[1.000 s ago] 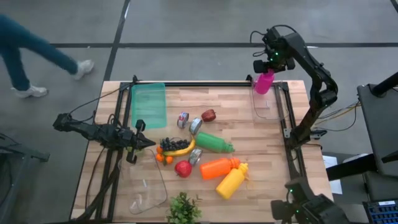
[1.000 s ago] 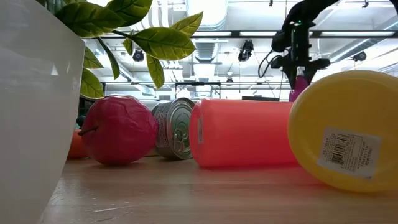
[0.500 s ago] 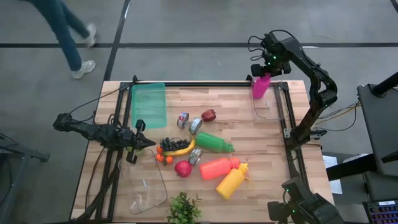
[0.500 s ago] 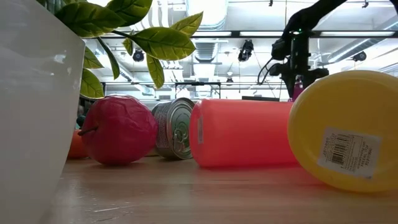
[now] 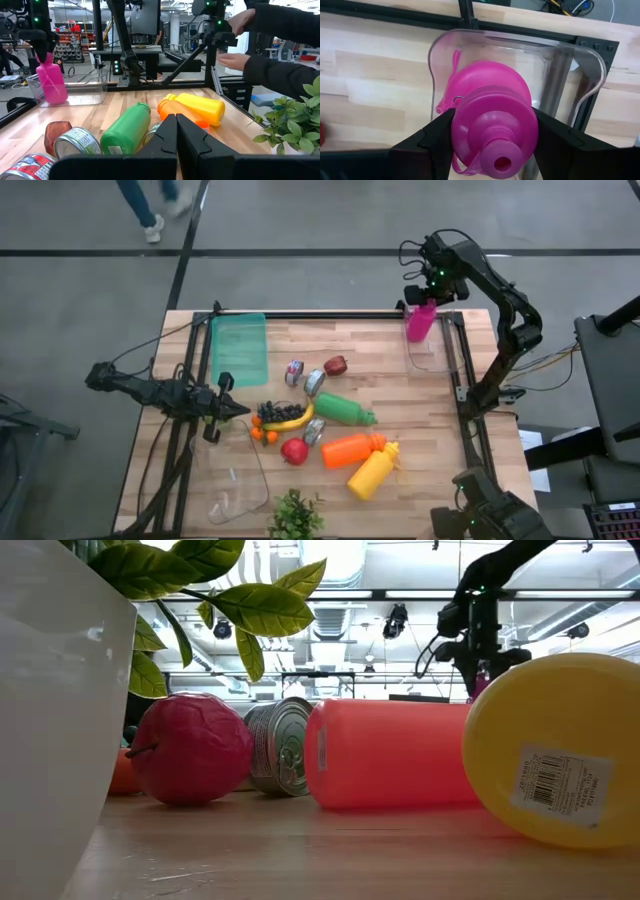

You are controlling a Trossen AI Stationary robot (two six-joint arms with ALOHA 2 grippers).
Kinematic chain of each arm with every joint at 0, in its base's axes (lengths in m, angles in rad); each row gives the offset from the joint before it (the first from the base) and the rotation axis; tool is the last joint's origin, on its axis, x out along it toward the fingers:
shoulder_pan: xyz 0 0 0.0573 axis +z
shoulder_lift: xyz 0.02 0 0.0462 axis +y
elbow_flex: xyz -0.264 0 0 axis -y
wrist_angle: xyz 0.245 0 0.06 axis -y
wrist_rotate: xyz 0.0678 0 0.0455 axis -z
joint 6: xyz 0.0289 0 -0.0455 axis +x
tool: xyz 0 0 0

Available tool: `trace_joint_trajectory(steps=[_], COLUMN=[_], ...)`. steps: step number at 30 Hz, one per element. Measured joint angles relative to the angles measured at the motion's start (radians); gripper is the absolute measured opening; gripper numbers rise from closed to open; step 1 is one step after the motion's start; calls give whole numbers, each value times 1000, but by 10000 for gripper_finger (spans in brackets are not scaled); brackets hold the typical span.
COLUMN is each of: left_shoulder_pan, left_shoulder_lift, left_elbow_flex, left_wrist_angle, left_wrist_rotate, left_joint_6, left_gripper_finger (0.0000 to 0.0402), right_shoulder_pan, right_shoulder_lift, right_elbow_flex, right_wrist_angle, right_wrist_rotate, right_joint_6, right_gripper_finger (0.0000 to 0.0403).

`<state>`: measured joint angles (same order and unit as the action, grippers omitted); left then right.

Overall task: Pick & Place Food Item
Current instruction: Put the pink tumbler bottle into the top right transparent bin

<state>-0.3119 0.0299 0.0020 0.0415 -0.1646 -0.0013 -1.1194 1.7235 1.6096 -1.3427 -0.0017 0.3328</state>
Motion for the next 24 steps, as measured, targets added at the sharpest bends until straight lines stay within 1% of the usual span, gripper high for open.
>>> trace_joint_trajectory(steps=[17, 19, 24], left_shoulder_pan=[0, 0, 0], left_shoulder_lift=[0, 0, 0], left_elbow_flex=[0, 0, 0], left_wrist_angle=[0, 0, 0], left_wrist_rotate=[0, 0, 0], left_joint_6=[0, 0, 0], left_gripper_finger=[0, 0, 0], right_shoulder_pan=[11, 16, 22], right_shoulder_lift=[0, 0, 0], right_elbow_flex=[-3, -3, -5], right_wrist_angle=[-1, 3, 9], right_wrist_rotate=[1, 1, 0], right_joint_6=[-4, -4, -4], right_gripper_finger=[207, 214, 247])
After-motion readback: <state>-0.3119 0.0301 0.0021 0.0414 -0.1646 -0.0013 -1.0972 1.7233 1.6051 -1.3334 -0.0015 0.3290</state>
